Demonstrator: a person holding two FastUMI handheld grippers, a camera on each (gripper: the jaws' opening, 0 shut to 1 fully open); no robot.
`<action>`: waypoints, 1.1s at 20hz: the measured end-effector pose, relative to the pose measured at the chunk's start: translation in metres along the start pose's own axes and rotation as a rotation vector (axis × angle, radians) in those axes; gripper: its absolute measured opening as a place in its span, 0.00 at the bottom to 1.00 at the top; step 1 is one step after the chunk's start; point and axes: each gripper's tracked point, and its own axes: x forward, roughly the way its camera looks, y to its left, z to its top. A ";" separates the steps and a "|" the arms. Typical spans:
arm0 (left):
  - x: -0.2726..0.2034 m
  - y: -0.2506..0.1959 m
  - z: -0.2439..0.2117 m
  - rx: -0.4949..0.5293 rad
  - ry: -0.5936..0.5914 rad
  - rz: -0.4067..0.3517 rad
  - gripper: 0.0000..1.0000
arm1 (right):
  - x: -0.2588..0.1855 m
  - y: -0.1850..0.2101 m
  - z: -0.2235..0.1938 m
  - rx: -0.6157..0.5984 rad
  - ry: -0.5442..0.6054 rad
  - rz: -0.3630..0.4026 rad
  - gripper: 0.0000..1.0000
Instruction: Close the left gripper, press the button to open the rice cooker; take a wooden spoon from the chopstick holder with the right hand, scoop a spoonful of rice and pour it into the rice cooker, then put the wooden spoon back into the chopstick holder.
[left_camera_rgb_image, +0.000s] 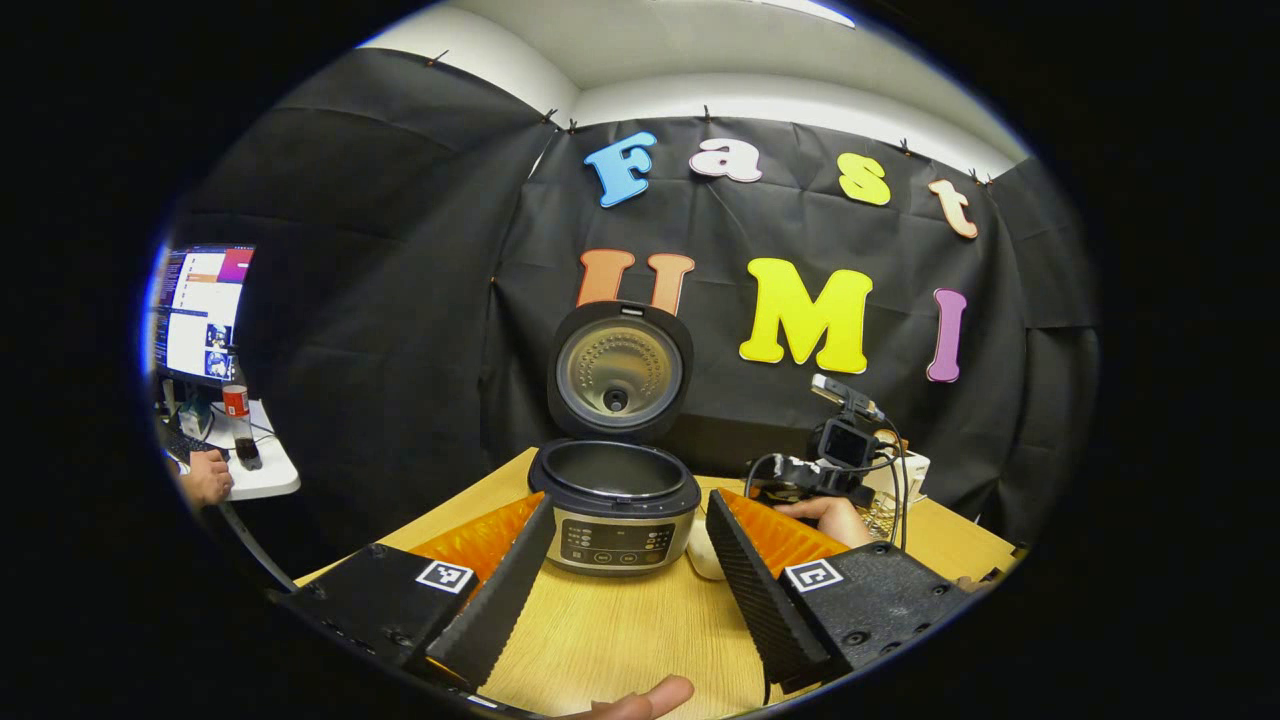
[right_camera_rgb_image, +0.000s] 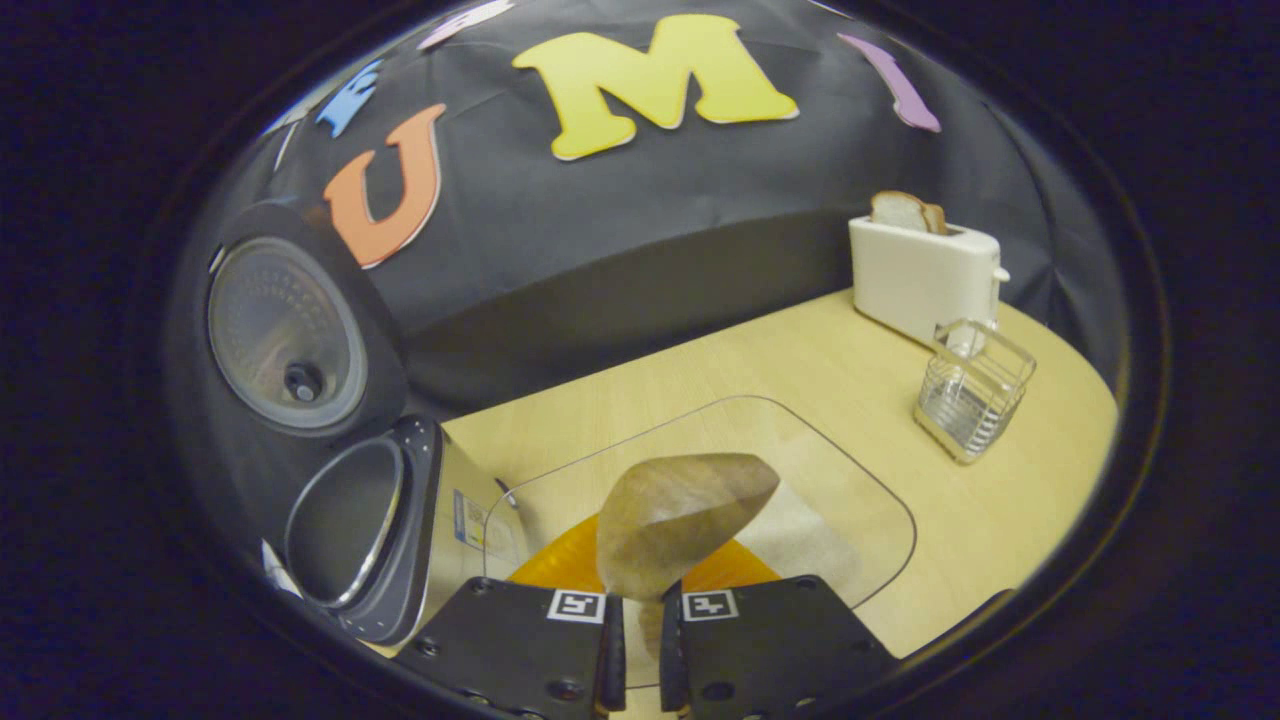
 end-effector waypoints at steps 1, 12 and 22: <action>0.001 0.002 -0.001 -0.005 0.003 0.004 0.97 | 0.001 -0.005 0.001 0.056 0.005 0.004 0.13; 0.004 0.005 -0.001 -0.034 0.000 0.009 0.97 | 0.008 -0.002 0.010 0.535 0.136 0.238 0.13; 0.001 0.002 0.000 -0.013 -0.002 0.006 0.97 | -0.018 -0.044 0.049 0.926 0.050 0.330 0.13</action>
